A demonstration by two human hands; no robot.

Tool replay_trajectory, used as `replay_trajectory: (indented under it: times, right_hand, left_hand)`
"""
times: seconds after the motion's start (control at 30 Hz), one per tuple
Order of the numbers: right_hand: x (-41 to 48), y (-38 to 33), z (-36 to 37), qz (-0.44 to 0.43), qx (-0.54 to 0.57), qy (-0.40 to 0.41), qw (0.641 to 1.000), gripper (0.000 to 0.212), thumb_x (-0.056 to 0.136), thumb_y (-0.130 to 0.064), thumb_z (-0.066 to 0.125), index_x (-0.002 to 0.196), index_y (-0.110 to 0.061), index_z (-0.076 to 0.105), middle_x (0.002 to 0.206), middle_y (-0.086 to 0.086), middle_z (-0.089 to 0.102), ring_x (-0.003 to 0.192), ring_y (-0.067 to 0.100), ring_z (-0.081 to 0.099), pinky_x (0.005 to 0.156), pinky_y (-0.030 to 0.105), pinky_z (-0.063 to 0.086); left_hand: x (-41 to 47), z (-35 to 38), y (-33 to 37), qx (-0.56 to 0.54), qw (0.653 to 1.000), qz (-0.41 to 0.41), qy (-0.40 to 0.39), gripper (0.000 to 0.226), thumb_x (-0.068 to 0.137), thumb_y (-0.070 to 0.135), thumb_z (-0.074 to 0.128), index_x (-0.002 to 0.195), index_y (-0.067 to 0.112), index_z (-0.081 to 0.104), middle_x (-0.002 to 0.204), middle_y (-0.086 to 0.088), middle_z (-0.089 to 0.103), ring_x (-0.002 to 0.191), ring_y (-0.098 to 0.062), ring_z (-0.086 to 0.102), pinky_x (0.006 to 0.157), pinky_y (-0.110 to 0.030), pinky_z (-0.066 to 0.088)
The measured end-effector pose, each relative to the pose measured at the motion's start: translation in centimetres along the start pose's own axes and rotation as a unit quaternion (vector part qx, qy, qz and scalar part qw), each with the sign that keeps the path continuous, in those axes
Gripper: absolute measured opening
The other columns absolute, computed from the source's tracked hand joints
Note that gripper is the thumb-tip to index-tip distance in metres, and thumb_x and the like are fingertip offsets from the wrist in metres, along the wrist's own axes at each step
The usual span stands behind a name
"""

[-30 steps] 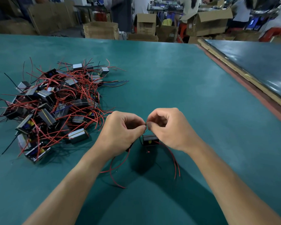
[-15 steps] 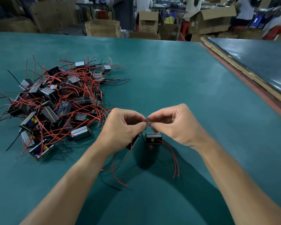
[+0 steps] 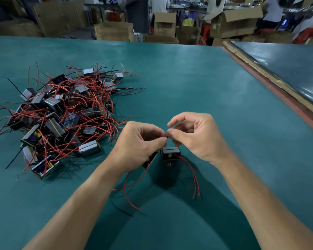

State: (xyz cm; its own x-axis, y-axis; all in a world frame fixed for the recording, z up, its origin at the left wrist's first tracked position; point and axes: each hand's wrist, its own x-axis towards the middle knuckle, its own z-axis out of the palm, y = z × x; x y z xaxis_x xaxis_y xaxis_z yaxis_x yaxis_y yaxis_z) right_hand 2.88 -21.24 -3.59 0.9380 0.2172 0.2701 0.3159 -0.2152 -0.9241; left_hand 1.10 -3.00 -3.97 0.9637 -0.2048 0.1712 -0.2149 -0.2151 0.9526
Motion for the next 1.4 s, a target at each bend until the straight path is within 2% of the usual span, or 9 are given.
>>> replay_trajectory:
  times: [0.1,0.3,0.5,0.6,0.7,0.8,1.0,1.17,1.4]
  right_hand:
    - [0.0,0.1,-0.1,-0.019,-0.066,-0.008,0.998,0.017,0.084,-0.008,0.076,0.079,-0.025,0.077,0.069,0.002,0.074,0.059,0.023,0.069,0.064,0.039,0.061]
    - [-0.2,0.2,-0.2,-0.025,-0.131,-0.034,0.990,0.010,0.082,-0.029,0.070,0.073,-0.032,0.075,0.066,-0.005,0.071,0.060,0.020,0.065,0.061,0.039,0.056]
    - [-0.1,0.2,-0.1,0.045,-0.102,-0.030,0.993,0.013,0.083,-0.030,0.075,0.072,-0.023,0.074,0.062,0.003,0.069,0.057,0.028,0.063,0.062,0.048,0.058]
    - [0.0,0.0,-0.2,0.092,-0.057,-0.043,0.993,0.018,0.086,-0.019,0.076,0.069,-0.015,0.075,0.061,0.002,0.070,0.054,0.016,0.062,0.055,0.036,0.057]
    - [-0.1,-0.1,0.0,0.155,0.002,-0.052,0.987,0.025,0.087,-0.012,0.074,0.062,-0.013,0.073,0.058,0.004,0.067,0.050,0.013,0.061,0.048,0.024,0.050]
    - [-0.1,-0.3,0.3,0.181,0.054,-0.043,0.981,0.025,0.088,-0.008,0.073,0.063,-0.012,0.072,0.058,0.006,0.065,0.049,0.013,0.058,0.048,0.024,0.051]
    - [-0.2,-0.5,0.4,0.085,0.054,-0.030,0.994,0.012,0.088,0.000,0.070,0.082,-0.010,0.073,0.058,0.006,0.068,0.052,0.017,0.060,0.051,0.027,0.052]
    - [-0.4,-0.7,-0.3,0.042,0.047,-0.068,0.996,0.023,0.086,0.012,0.064,0.082,-0.007,0.076,0.072,0.011,0.075,0.063,0.020,0.070,0.062,0.027,0.058]
    - [-0.4,-0.9,-0.5,0.004,-0.040,-0.058,0.997,0.013,0.084,0.001,0.075,0.078,-0.011,0.077,0.069,0.008,0.074,0.062,0.024,0.069,0.066,0.036,0.061]
  left_hand:
    - [0.0,0.1,-0.1,-0.003,1.000,-0.012,0.012,0.015,0.084,0.001,0.070,0.071,0.006,0.073,0.054,-0.001,0.062,0.050,-0.014,0.047,0.050,-0.025,0.039]
    - [0.2,0.0,0.0,-0.001,1.000,-0.004,0.019,0.016,0.085,0.001,0.069,0.071,0.008,0.073,0.055,0.000,0.063,0.048,-0.011,0.047,0.048,-0.021,0.041]
    - [0.1,0.0,-0.1,0.082,0.995,0.049,0.031,0.016,0.085,0.010,0.070,0.071,0.016,0.073,0.058,-0.011,0.063,0.049,-0.020,0.045,0.048,-0.038,0.042]
    - [0.0,0.0,-0.2,0.128,0.987,0.087,0.045,0.014,0.084,0.012,0.070,0.071,0.017,0.072,0.062,-0.009,0.066,0.056,-0.033,0.055,0.054,-0.045,0.049]
    - [-0.2,0.2,-0.1,0.195,0.970,0.136,0.055,0.012,0.082,0.014,0.070,0.071,0.018,0.072,0.060,0.000,0.065,0.053,-0.025,0.056,0.053,-0.038,0.047]
    - [-0.3,0.1,0.2,0.225,0.960,0.156,0.053,0.011,0.082,0.016,0.069,0.072,0.019,0.072,0.060,0.002,0.064,0.053,-0.022,0.057,0.053,-0.035,0.046]
    - [0.0,0.1,0.5,0.042,0.999,-0.006,0.013,0.018,0.086,0.003,0.068,0.069,0.006,0.071,0.051,0.003,0.057,0.045,-0.009,0.042,0.043,-0.019,0.036]
    - [0.1,-0.5,0.9,-0.099,0.990,-0.098,-0.030,0.012,0.086,0.000,0.066,0.074,0.000,0.069,0.063,-0.005,0.065,0.050,-0.009,0.048,0.050,-0.015,0.041]
    - [0.1,-0.8,1.0,-0.144,0.977,-0.143,-0.066,0.020,0.086,0.001,0.062,0.069,0.008,0.069,0.067,-0.006,0.065,0.053,-0.012,0.050,0.052,-0.015,0.042]
